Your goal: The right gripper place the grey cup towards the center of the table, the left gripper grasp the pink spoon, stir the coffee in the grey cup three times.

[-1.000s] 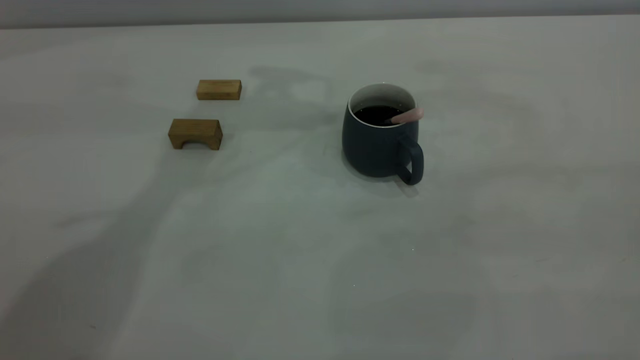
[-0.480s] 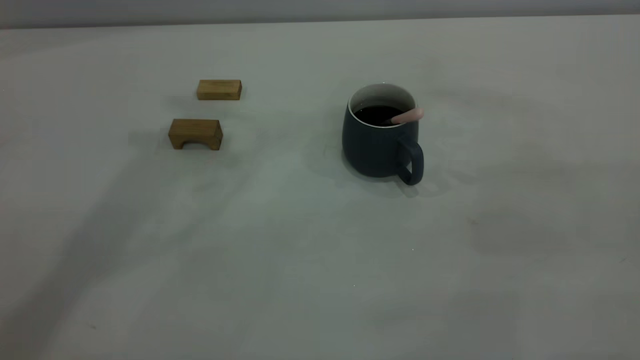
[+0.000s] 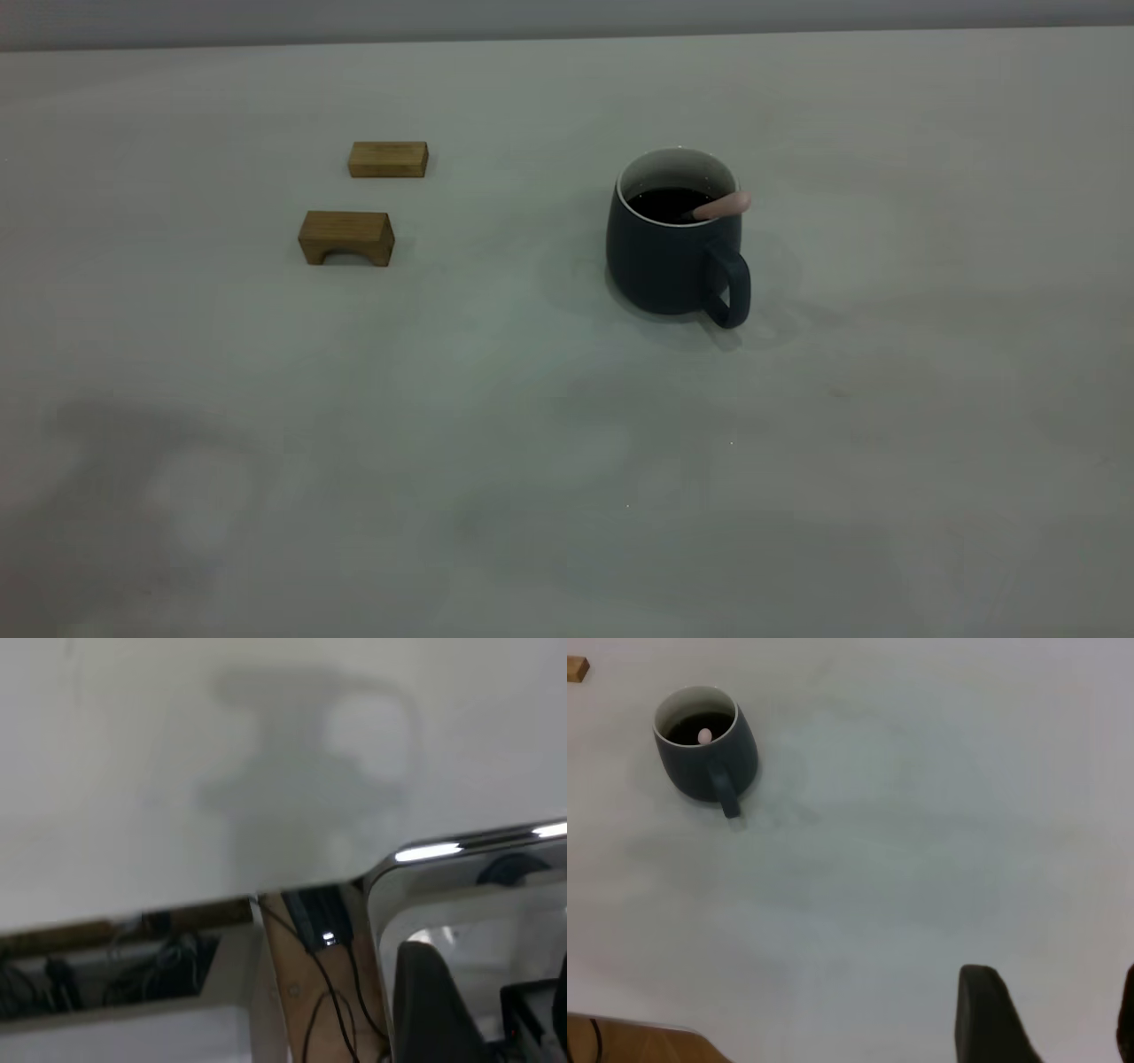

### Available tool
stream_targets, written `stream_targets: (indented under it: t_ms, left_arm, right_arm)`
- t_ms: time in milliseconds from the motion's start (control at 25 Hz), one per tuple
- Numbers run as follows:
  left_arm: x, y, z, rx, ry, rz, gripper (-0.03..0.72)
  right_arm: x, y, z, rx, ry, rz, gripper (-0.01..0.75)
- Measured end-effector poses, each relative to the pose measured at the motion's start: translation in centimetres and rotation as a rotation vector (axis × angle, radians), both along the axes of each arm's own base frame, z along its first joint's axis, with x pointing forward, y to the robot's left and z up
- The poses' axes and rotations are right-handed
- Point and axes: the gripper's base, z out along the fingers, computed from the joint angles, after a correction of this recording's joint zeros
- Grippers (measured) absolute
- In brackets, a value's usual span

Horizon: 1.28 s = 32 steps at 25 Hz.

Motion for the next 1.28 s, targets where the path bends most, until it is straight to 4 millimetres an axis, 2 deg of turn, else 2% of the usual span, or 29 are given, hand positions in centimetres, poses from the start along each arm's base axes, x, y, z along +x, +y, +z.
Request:
stream_targets:
  t_ms: [120,200,360,480,680,800,1280]
  left_arm:
    - [-3.4,3.3,-0.7,0.001,-0.033,0.132,0.411]
    - [-5.7,4.8,-1.1,0.005,-0.070,0.197,0.411]
    - [-10.2,5.7,-1.9,0.004,-0.188,0.213,0.411]
    - [-12.6,5.9,-2.4,-0.002,-0.284,0.209,0.411]
    - [-15.3,6.0,-3.5,-0.012,-0.456,0.205,0.411]
    - [-16.5,6.0,-3.3,-0.027,-0.548,0.215,0.411]
    - [-19.7,6.1,-3.7,-0.064,-0.748,0.231,0.411]
  right_arm:
    - [0.0,0.0,0.0,0.000,0.000,0.000,0.389]
    - [0.0,0.0,0.0,0.000,0.000,0.000,0.389]
    - [0.0,0.0,0.0,0.000,0.000,0.000,0.389]
    - [0.0,0.0,0.0,0.000,0.000,0.000,0.389]
    - [0.0,0.0,0.0,0.000,0.000,0.000,0.389]
    - [0.0,0.0,0.0,0.000,0.000,0.000,0.389]
    - [0.0,0.0,0.0,0.000,0.000,0.000,0.389]
